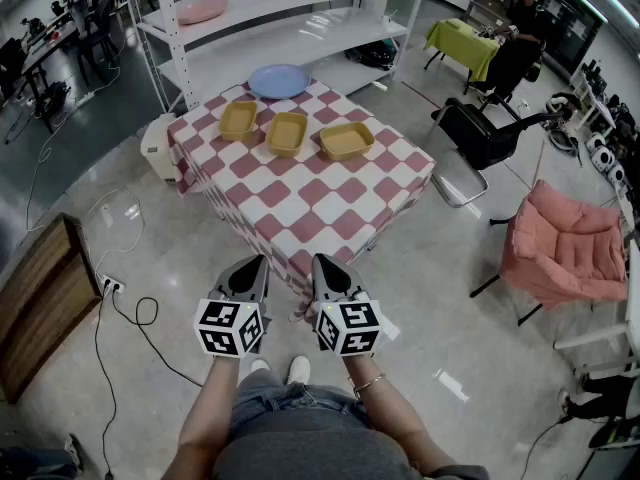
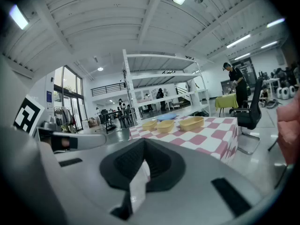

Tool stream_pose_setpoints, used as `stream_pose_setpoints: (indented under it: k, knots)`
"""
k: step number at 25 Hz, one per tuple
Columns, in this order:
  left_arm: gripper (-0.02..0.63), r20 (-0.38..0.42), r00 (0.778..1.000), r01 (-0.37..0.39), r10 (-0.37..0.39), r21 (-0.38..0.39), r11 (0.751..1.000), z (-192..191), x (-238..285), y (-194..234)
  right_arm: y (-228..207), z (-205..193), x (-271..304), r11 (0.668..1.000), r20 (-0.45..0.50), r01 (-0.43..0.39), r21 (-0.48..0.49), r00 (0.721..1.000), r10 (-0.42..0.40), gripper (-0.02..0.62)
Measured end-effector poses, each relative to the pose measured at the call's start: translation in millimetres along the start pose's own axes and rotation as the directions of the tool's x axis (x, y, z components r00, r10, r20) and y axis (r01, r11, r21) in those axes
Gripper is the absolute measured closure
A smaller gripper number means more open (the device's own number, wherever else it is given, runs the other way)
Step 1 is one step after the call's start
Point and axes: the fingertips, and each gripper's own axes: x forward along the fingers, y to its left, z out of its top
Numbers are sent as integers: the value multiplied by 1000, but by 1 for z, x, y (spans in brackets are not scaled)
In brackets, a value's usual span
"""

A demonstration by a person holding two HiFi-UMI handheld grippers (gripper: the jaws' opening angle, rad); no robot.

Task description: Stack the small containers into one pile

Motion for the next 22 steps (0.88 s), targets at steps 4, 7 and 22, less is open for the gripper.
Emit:
stream_pose_setpoints:
  k: [4, 7, 22]
  knots:
    - [589, 0, 1000, 1, -1, -3, 1000, -1, 4, 0, -5, 0, 2, 1000, 2, -6, -4, 1000, 6, 588]
    - [589, 1, 1000, 4, -4, -4, 1000, -3, 5, -3, -6, -1, 2, 1000, -5, -12, -5, 1000, 12, 586]
    - [589, 9, 999, -40, 40, 2, 999, -3, 9, 14, -11, -4, 14, 1000, -27, -23, 13, 999, 24, 586]
